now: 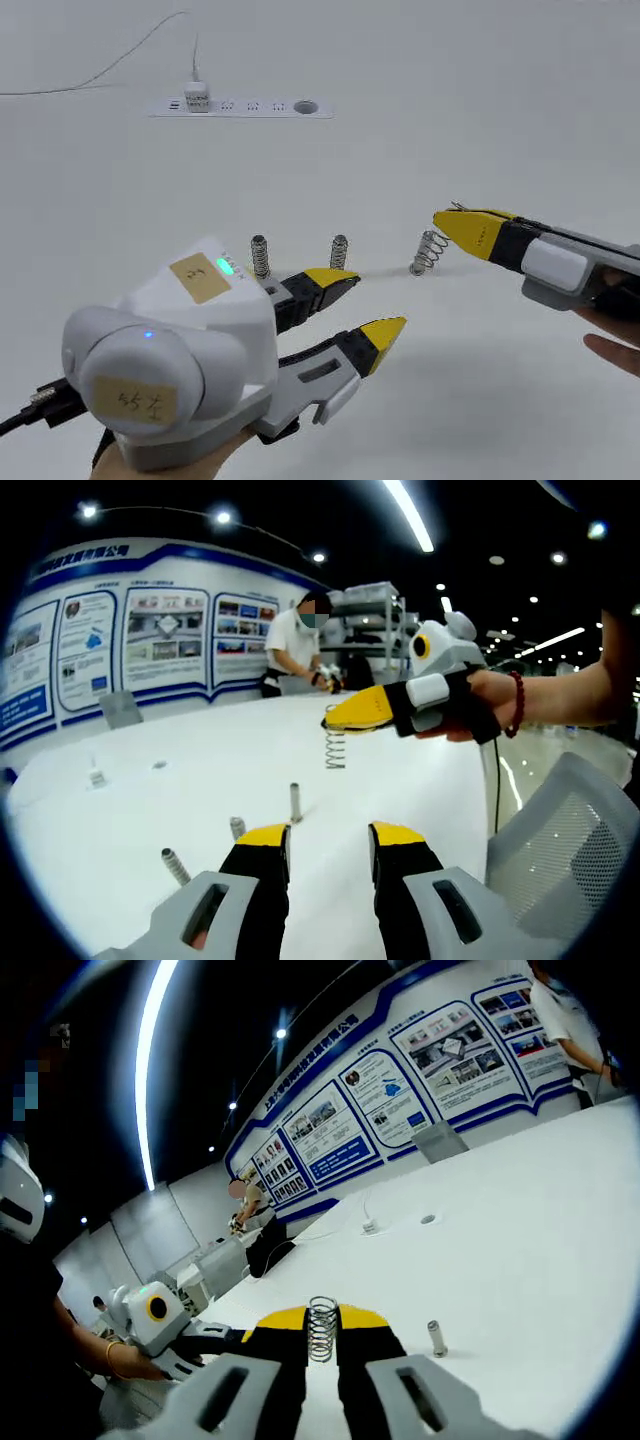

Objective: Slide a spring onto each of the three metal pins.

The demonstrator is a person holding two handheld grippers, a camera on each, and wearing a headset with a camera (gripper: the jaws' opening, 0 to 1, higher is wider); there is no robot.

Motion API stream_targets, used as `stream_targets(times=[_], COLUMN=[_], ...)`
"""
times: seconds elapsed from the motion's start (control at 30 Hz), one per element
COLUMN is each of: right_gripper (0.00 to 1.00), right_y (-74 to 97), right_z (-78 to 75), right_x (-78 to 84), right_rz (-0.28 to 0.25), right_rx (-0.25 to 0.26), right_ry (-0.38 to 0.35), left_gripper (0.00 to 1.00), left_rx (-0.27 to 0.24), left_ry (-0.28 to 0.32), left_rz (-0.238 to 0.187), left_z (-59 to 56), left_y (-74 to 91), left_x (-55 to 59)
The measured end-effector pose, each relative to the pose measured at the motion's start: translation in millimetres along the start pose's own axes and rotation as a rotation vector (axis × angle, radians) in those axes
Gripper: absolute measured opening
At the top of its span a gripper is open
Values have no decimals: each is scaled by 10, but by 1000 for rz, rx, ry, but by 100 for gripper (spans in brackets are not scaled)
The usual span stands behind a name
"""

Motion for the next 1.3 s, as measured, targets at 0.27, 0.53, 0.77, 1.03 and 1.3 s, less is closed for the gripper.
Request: stream_targets(times=[0.27, 0.53, 0.77, 1.03, 1.3], right_gripper=[11, 11, 11, 11, 11], right_y=[-46, -131, -208, -303, -397], right_z=[-122, -226, -343, -464, -607], right_x=[-90, -120, -127, -108, -53], right_rz=[28, 68, 77, 79, 94], right_rx=[42, 76, 103, 124, 164], right_ry=[108, 214, 261, 302, 316], left_gripper=[40, 49, 58, 65, 74], left_rx=[-50, -120, -190, -242, -278], left_ry=[2, 19, 33, 64, 93], left_rz=[34, 59, 89, 108, 120], left_z=[68, 154, 233, 300, 319], left_y=[110, 186, 236, 302, 318], left_x=[64, 139, 215, 294, 340])
Point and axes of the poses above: the centre of the closed fingertips' face, and the gripper's own axes: y roughly backward along the fingers, z roughly to its left, x roughly out of its underside, the point moved 10 cm from there along y, roughly backward along the fingers, and after that the axes turned 1 degree about -y, right-handed, at the moved point
